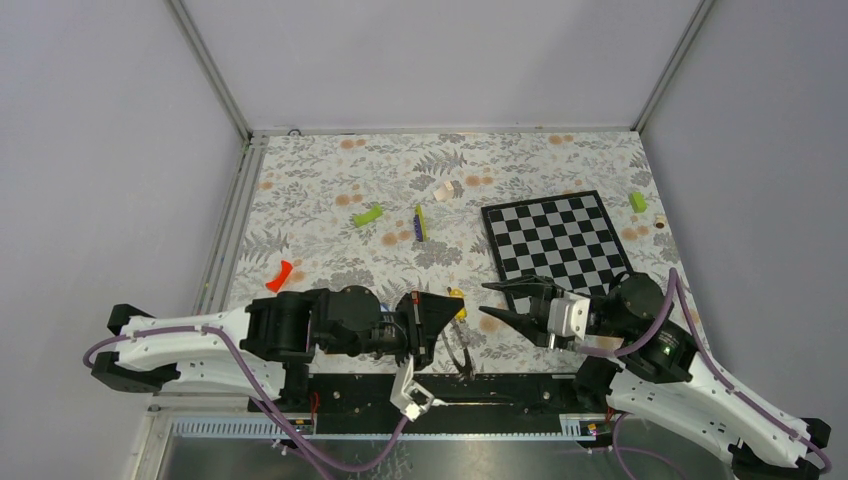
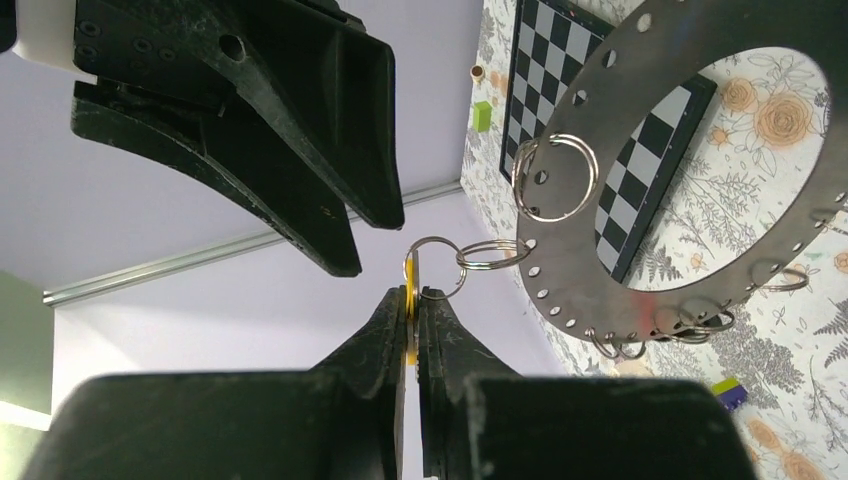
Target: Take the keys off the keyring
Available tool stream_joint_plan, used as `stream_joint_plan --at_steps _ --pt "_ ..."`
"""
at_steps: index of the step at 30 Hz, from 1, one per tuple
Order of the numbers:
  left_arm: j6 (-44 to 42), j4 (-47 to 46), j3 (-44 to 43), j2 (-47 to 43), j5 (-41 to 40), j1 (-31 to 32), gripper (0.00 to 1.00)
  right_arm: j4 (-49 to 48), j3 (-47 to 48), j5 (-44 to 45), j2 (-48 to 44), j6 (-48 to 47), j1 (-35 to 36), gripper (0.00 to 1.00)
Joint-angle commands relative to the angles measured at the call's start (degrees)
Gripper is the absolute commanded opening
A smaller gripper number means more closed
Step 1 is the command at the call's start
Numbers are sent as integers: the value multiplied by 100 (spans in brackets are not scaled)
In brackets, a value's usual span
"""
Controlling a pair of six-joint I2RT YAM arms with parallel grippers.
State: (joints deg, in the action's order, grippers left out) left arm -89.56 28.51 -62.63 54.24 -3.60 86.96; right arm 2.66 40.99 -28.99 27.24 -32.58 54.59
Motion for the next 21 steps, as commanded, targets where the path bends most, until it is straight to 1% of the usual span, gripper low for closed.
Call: stream_joint_plan --at_steps 1,7,21 --pt "210 -710 -280 -154 252 47 0 -743 35 -438 65 -170 -10 43" --pt "358 -826 -256 -188 333 49 0 -1082 18 -893 164 -186 -10 41" --pt "574 -1158 -298 -256 560 49 0 -986 101 -1105 399 -512 -10 40"
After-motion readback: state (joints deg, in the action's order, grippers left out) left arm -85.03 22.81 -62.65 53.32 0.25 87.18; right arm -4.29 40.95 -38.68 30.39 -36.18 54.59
